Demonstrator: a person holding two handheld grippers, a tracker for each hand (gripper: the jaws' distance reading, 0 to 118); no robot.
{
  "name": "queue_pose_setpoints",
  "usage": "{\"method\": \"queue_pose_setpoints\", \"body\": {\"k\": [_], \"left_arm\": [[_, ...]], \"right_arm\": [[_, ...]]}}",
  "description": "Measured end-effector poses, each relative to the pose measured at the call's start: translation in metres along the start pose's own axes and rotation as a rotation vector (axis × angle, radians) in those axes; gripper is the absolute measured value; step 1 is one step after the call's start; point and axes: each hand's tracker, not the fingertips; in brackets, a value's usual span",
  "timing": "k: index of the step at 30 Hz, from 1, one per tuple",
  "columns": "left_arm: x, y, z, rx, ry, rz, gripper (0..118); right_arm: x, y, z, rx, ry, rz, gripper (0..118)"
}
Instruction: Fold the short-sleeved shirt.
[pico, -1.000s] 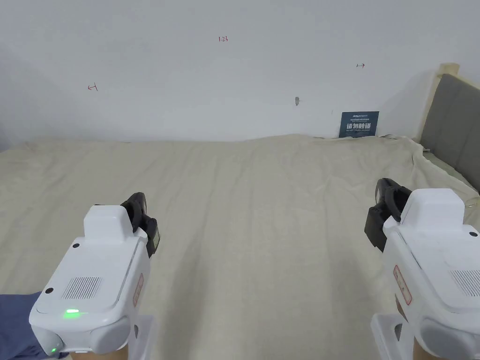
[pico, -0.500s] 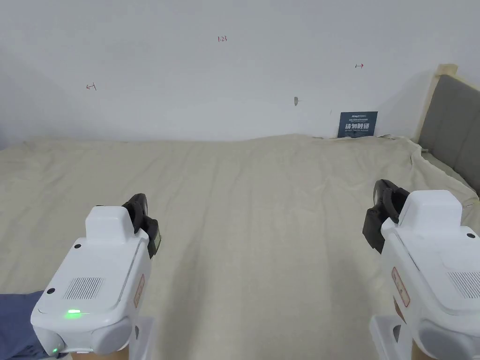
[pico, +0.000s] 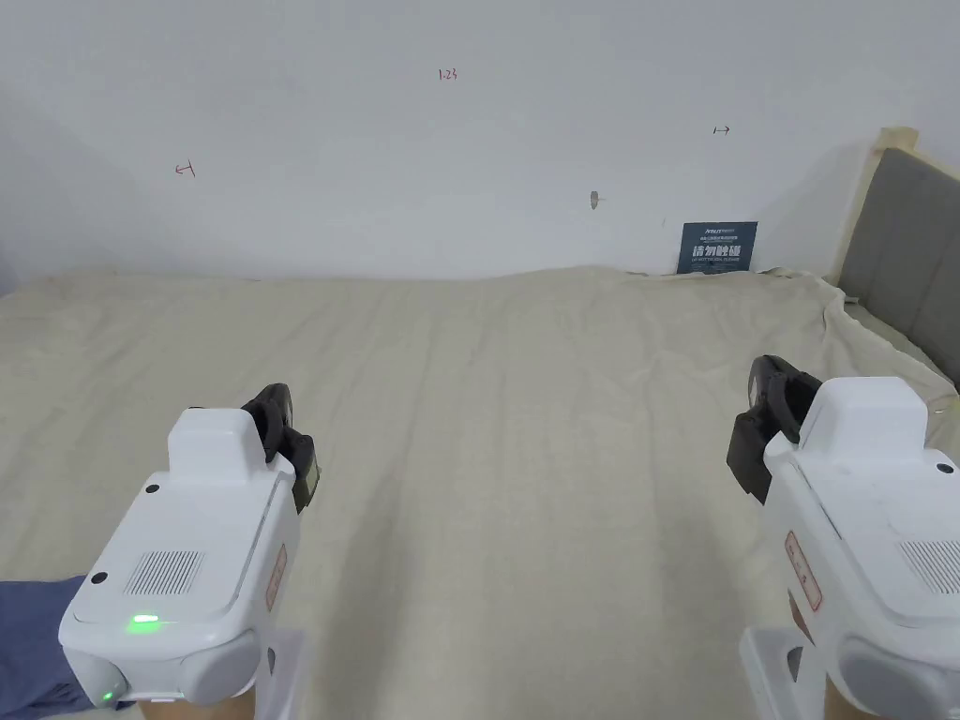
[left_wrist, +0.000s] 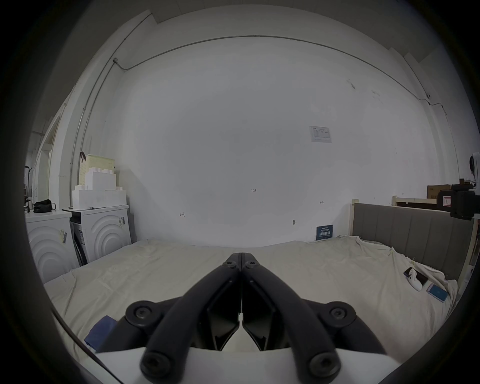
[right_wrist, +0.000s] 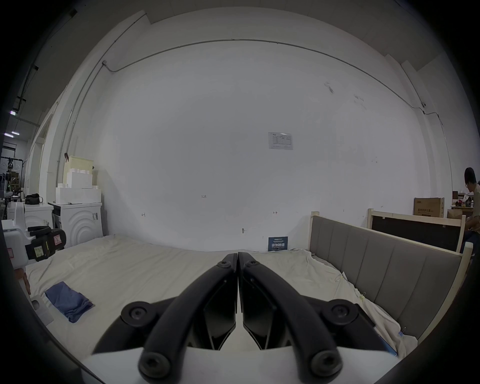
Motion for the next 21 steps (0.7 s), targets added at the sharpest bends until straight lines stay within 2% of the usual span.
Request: {"method": "queue_pose_setpoints", "body": {"k": [15,17,18,19,20,21], "left_arm": [[-0.0025,-0.0011,0.0005,0.003,0.013,0.020,0],[-0.0035,-0.0010,0.0000,-0.001,0.013,0.026,8],[-0.0050,-0.0008,-0.0002,-0.001,0.013,0.040,16],[-0.0058,-0.0007,0.0001,0.005,0.013,0.051,31],[-0.0066,-0.0006,0.0002,0.010,0.028,0.060,60],[-0.0074,-0.0005,0.0000,0.015,0.034,0.067,79]], "right_arm": [[0.0041,-0.0052,-0.0035,0.000,-0.002,0.003,0],[0.0039,-0.0055,-0.0029,0.003,-0.004,0.003,3],[0.0034,-0.0059,-0.0026,0.005,-0.007,0.007,11],[0.0033,-0.0064,-0.0026,0.007,-0.006,0.006,28],[0.0036,-0.0072,-0.0028,0.007,-0.009,0.008,58],[0.0039,-0.0080,-0.0035,0.004,-0.009,0.006,77]]}}
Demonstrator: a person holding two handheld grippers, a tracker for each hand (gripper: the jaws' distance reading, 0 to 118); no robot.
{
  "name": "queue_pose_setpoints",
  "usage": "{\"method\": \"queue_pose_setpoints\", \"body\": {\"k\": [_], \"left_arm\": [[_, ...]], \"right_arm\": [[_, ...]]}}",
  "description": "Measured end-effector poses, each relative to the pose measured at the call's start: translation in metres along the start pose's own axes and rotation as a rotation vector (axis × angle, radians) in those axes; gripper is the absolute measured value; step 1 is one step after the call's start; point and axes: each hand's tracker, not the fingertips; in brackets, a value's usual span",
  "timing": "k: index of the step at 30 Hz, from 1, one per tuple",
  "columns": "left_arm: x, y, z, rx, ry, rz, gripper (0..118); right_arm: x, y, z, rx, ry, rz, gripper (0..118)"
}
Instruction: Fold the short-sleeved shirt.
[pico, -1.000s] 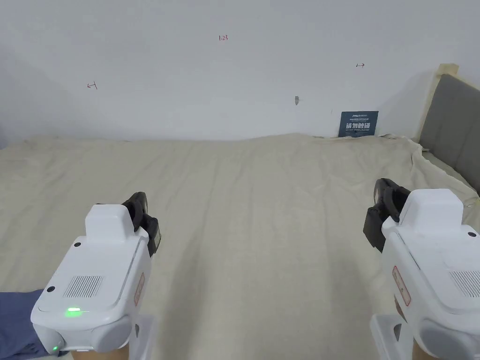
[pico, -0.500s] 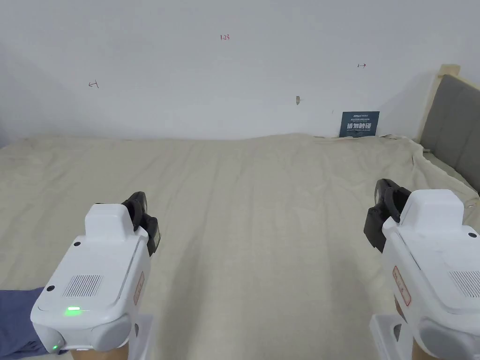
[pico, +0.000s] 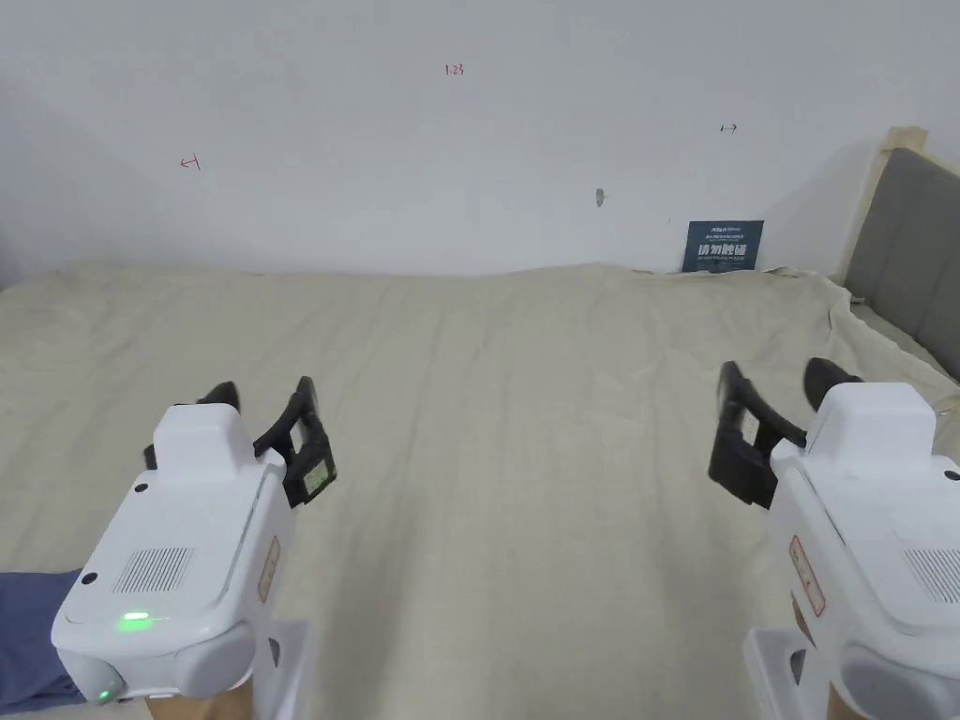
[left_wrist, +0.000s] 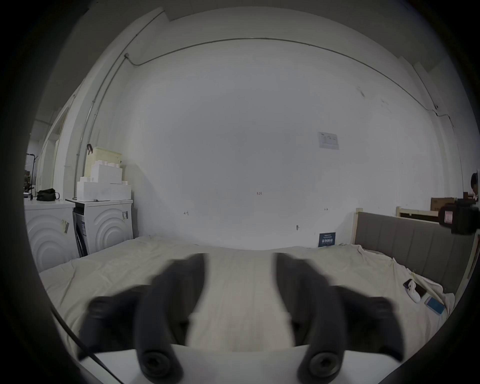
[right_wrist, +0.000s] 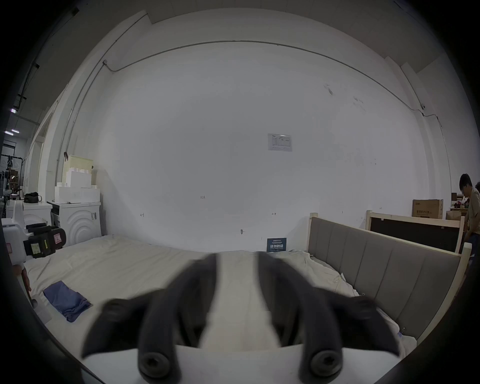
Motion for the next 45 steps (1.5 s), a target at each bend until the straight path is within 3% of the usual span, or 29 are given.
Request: {"method": "queue_pose_setpoints", "body": {"k": [2,3,5,7,45], "left_arm": [[-0.0014,0.0007,-0.0005,-0.001,0.009,0.010,112],[-0.0019,0.0004,-0.0006,0.002,0.009,0.013,117],[-0.0032,0.0004,0.0004,0.011,0.001,0.016,118],[-0.0027,0.0009,0.0006,0.009,-0.004,0.012,118],[0.0038,-0.0014,0.0047,0.031,-0.018,-0.019,118]], "right_arm": [[-0.0013,-0.0002,0.0000,-0.005,-0.006,-0.007,98],[-0.0010,-0.0009,0.0000,-0.006,-0.005,-0.011,104],[0.0008,-0.0025,-0.0016,-0.016,0.001,-0.018,114],[0.0009,-0.0038,-0.0018,-0.016,-0.003,-0.020,117],[0.0033,-0.0022,-0.0004,0.001,-0.018,-0.025,118]]}}
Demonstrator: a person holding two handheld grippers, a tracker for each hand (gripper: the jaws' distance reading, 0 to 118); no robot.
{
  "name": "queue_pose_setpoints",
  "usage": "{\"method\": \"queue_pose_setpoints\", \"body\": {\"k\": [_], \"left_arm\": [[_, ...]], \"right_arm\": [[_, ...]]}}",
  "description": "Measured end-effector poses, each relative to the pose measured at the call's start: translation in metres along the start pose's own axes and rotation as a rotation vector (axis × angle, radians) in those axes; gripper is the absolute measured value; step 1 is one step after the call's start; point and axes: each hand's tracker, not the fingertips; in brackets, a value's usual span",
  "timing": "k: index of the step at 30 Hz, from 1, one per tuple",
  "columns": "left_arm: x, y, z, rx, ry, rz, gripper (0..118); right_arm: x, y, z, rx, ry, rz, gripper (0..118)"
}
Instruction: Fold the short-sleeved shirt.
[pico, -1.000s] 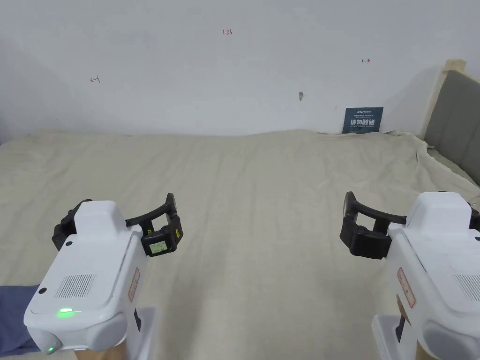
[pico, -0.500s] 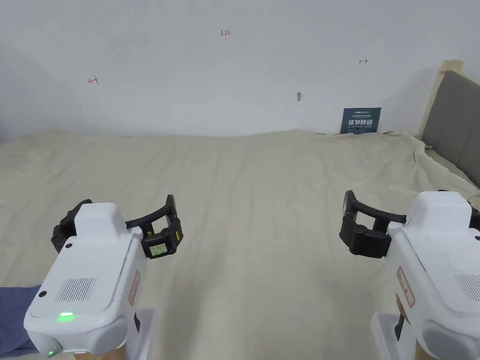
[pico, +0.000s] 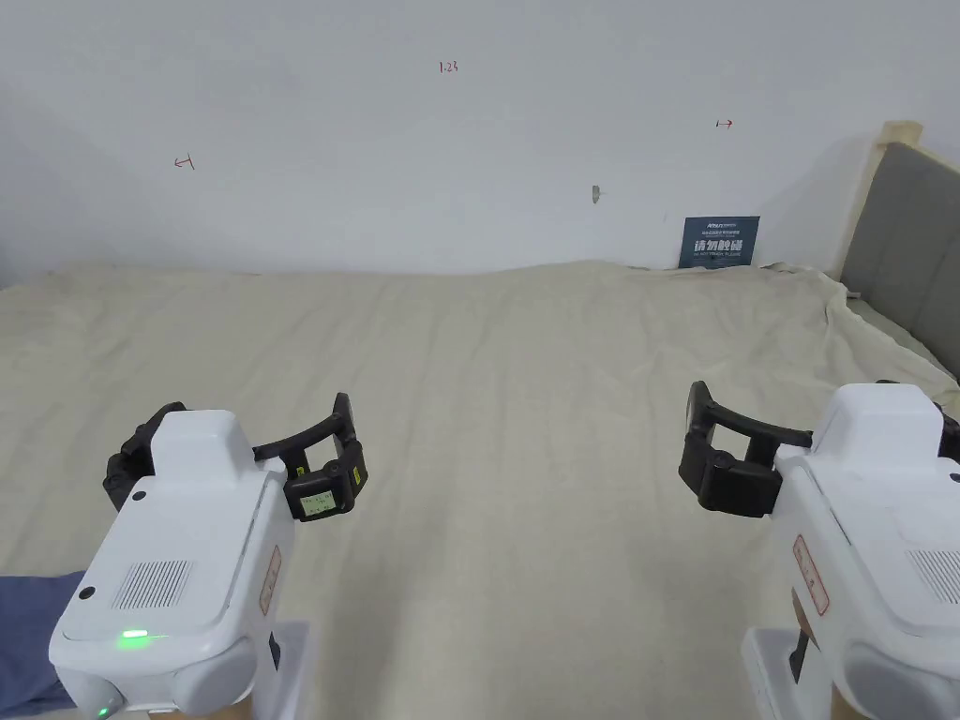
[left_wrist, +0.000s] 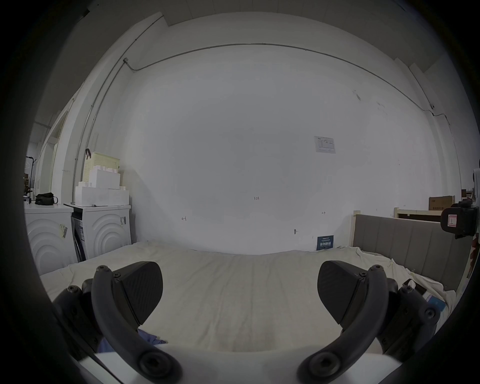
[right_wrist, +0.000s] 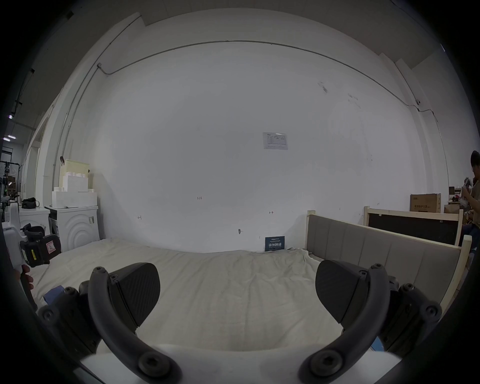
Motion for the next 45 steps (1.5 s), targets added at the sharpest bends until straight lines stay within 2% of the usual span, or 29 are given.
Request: {"method": "queue_pose_setpoints", "body": {"k": [25,36,37,40,42,45], "left_arm": [[-0.001,0.003,0.001,0.001,0.002,0.003,118],[-0.002,0.004,0.003,0.001,0.000,0.010,118],[-0.003,0.004,0.003,0.001,0.001,0.010,118],[-0.004,0.005,0.004,0.000,-0.002,0.012,118],[-0.005,0.006,0.004,0.001,-0.002,0.014,118],[-0.006,0.006,0.004,0.004,-0.001,0.014,118]], "right_arm": [[-0.005,0.005,0.005,-0.006,-0.028,0.004,118],[0.000,0.002,0.003,0.002,-0.071,-0.046,118],[0.000,0.004,0.002,-0.020,-0.073,-0.060,118],[0.002,0.010,-0.003,-0.171,-0.201,-0.164,118],[0.002,0.019,-0.010,-0.329,-0.263,-0.178,117],[0.005,0.024,-0.021,-0.528,-0.258,-0.167,117]]}}
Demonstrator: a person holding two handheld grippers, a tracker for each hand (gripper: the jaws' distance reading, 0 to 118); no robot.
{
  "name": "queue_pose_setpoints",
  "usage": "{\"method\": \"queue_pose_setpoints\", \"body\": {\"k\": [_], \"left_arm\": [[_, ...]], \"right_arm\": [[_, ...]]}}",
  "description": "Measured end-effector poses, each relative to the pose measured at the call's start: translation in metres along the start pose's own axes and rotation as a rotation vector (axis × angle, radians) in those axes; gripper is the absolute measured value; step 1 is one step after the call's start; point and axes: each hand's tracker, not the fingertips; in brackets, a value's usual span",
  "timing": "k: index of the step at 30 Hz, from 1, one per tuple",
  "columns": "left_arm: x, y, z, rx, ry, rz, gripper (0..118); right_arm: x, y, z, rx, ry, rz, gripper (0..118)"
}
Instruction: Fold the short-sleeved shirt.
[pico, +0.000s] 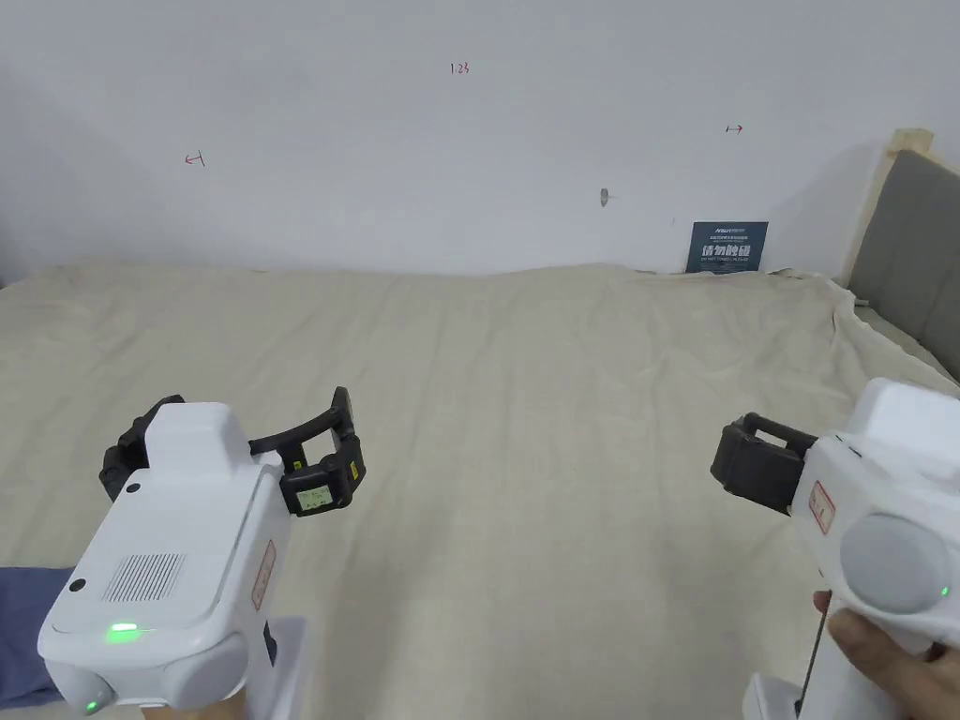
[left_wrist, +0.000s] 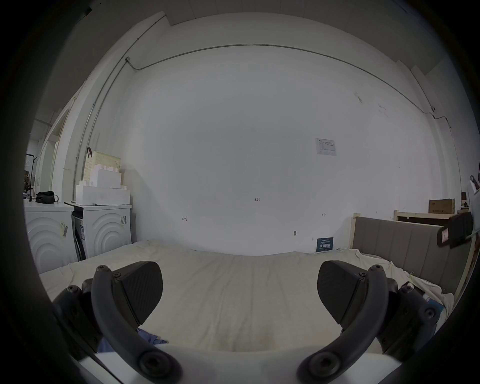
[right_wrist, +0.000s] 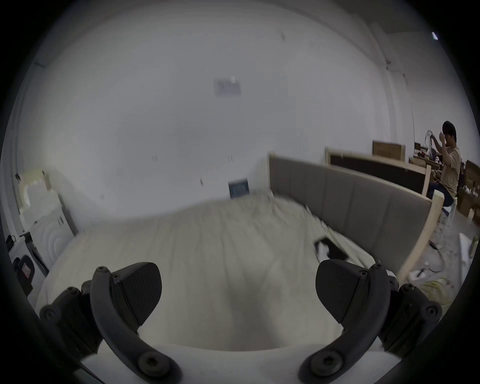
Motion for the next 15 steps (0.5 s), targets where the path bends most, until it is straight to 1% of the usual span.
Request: {"method": "queue_pose_setpoints", "body": {"k": [5,8,10,12,14,15], "left_arm": [[-0.002,0.000,-0.002,-0.001,-0.001,0.005,118],[-0.002,0.000,-0.002,-0.001,0.000,0.005,118],[-0.002,0.000,-0.002,0.001,-0.001,0.003,118],[-0.002,0.001,-0.002,0.003,-0.001,-0.001,118],[-0.002,0.001,-0.002,0.005,0.000,-0.001,118],[-0.002,0.001,-0.001,0.007,0.001,0.001,118]], "right_arm": [[-0.002,0.001,0.001,-0.076,0.059,-0.064,117],[-0.008,-0.001,0.009,-0.061,0.084,-0.089,117],[-0.012,-0.001,0.011,-0.034,0.073,-0.063,117],[-0.022,-0.002,0.022,0.028,0.058,-0.022,117],[-0.027,-0.004,0.025,0.060,0.026,-0.027,117],[-0.018,-0.002,0.014,0.068,0.021,-0.008,117]]}}
